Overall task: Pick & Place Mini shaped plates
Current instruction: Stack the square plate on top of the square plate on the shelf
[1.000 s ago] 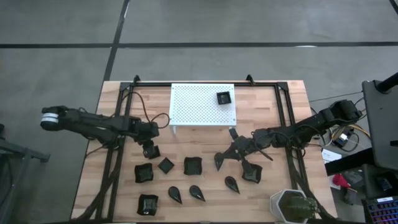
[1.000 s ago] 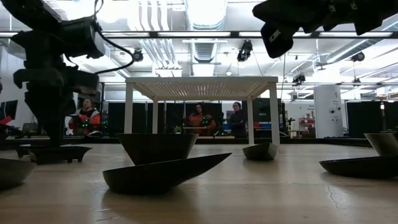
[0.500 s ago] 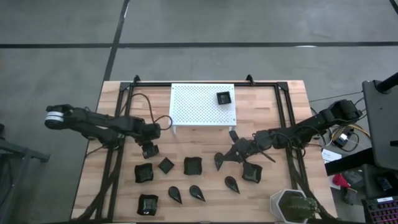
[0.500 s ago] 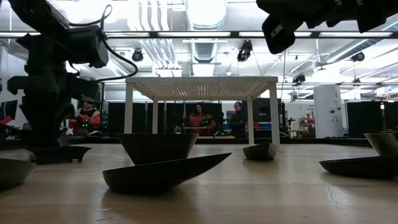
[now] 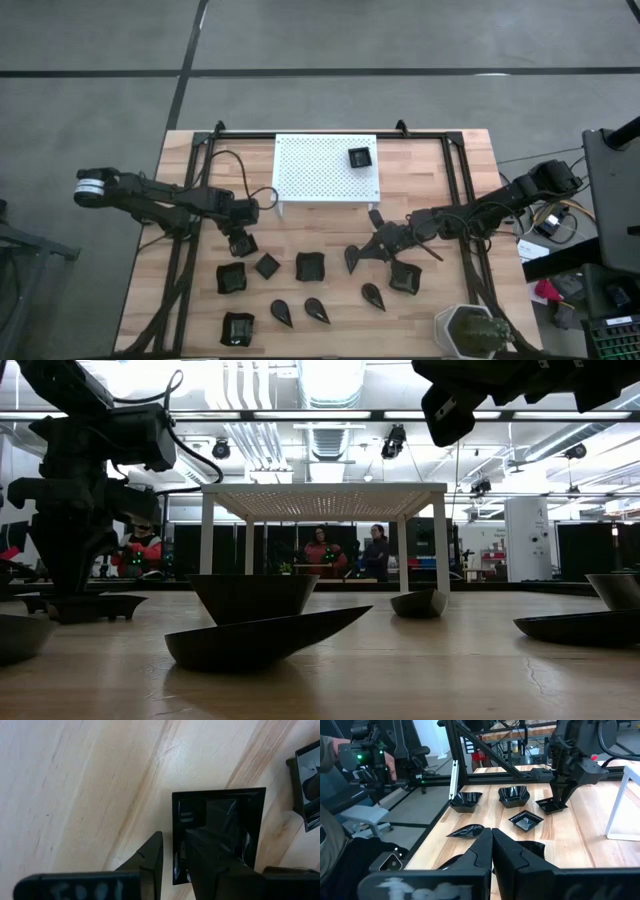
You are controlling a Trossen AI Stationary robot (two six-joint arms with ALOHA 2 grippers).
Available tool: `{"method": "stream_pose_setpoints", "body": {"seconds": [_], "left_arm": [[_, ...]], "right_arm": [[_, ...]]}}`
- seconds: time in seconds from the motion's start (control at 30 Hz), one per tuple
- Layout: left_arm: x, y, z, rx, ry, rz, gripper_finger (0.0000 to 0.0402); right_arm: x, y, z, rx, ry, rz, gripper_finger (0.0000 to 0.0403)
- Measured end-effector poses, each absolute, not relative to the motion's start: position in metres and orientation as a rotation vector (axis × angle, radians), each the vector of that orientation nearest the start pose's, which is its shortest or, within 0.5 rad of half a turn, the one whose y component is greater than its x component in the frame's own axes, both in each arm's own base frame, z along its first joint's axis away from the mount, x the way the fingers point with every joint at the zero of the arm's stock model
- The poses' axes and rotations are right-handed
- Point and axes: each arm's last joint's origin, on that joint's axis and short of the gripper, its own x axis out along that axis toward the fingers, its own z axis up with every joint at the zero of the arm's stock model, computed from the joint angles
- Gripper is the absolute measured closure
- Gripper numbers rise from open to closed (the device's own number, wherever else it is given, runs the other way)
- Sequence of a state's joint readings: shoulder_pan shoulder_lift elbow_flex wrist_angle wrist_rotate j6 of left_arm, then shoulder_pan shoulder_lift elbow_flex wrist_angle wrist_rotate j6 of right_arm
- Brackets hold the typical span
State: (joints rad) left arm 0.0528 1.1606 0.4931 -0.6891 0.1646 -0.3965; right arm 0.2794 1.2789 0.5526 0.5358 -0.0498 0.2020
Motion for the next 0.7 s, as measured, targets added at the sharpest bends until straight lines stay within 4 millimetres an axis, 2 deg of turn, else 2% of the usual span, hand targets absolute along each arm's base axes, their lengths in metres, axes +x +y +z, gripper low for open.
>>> {"method": "stream_pose_setpoints", "body": {"seconds": [0.27,0.43,0.7], "left_arm": [[0.167,0.004,0.15,-0.464,1.345,0.156,0.0395],[0.171,0.004,0.156,-0.447,1.321,0.139,0.04],[0.185,0.005,0.185,-0.418,1.203,0.11,0.0401]], "right_arm": [[0.251,0.074,0.22,0.179,0.223,0.308,0.0394],[0.251,0.074,0.22,0.183,0.223,0.307,0.0394],[0.251,0.074,0.22,0.209,0.226,0.305,0.0394]]}}
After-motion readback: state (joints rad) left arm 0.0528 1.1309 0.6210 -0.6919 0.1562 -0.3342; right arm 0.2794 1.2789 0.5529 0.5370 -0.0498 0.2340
